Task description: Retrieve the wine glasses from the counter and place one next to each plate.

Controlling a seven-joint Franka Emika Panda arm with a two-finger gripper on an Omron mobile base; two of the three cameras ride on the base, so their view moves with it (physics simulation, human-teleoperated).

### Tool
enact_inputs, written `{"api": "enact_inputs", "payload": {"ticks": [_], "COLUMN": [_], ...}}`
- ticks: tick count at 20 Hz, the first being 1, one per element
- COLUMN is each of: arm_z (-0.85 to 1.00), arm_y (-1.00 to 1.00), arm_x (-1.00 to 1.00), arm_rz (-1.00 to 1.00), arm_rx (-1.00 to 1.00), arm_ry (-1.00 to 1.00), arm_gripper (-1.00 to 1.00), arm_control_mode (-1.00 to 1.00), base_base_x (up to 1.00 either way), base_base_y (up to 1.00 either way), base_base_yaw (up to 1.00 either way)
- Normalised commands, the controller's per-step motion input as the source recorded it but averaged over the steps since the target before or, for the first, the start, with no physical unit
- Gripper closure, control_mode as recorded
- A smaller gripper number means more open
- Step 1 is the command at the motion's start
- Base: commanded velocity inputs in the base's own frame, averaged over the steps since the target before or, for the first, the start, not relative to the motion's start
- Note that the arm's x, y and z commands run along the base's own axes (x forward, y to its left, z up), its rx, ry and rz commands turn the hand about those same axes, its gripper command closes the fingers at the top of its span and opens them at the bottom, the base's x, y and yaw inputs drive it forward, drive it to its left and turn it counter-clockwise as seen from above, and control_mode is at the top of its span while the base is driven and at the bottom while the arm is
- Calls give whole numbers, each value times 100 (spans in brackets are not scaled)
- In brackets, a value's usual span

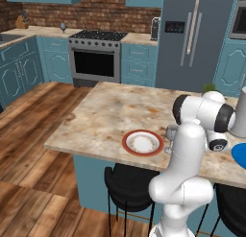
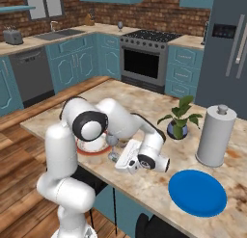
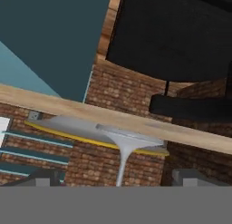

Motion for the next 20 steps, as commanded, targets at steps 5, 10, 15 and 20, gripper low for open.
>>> {"api": "enact_inputs", "payload": {"ticks": [5, 10, 15, 20], "arm_z": [36, 75, 100, 100], "arm_y": [-8, 4, 6, 8], "arm_x": [-72, -81, -49, -35], "arm_rz": [-13, -11, -3, 0], "arm_rx": [1, 0, 0, 0], "arm_ry": [-7, -14, -5, 0], "arm_gripper": [-100, -100, -100, -100], "arm_control_mode": [-100, -100, -100, -100], "base_base_x": [0, 0, 0, 0], "base_base_y": [0, 0, 0, 0], "base_base_yaw": [0, 0, 0, 0]}}
